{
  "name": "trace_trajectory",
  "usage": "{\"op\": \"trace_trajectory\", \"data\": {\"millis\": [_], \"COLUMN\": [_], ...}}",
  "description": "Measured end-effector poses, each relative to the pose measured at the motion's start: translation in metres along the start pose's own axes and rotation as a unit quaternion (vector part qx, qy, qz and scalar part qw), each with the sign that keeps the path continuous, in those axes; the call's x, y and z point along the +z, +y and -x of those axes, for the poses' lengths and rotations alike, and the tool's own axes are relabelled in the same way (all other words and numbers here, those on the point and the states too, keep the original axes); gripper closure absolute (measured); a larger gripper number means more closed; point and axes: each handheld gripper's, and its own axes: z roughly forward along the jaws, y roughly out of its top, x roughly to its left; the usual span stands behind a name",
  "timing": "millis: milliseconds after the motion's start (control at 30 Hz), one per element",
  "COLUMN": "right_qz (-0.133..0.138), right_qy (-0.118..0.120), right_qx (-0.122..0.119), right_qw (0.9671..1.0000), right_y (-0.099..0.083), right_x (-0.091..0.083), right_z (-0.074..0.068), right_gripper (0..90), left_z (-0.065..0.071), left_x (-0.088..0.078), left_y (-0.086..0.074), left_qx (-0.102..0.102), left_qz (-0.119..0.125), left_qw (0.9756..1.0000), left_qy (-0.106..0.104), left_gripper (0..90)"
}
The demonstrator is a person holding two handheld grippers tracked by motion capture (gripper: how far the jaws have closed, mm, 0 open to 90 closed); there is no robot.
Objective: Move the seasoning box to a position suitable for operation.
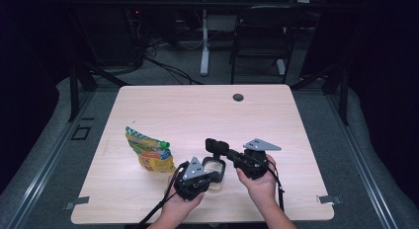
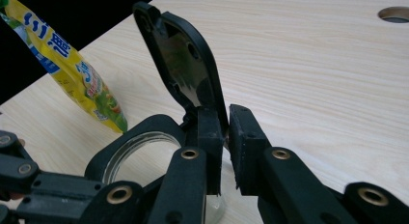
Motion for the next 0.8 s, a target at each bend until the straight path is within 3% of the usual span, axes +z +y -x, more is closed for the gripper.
{"op": "trace_trajectory", "data": {"millis": [500,800], "right_qz": [-0.002,0.014], "right_qy": [0.011,0.006], "right_qx": [-0.007,-0.019], "right_qw": [0.9999,0.9997], "right_y": [0.005,0.004], "right_x": [0.012,-0.010], "right_z": [-0.005,-0.005], "right_gripper": [81.6,76.6], "left_z": [-0.001,-0.019], "left_x": [-0.002,-0.035], "left_y": [-0.001,-0.005], "left_qx": [-0.005,-0.022], "left_qz": [0.000,0.017], "left_qw": [1.0000,0.9994], "left_qy": [0.000,0.020], "left_gripper": [86.7,84.5]}}
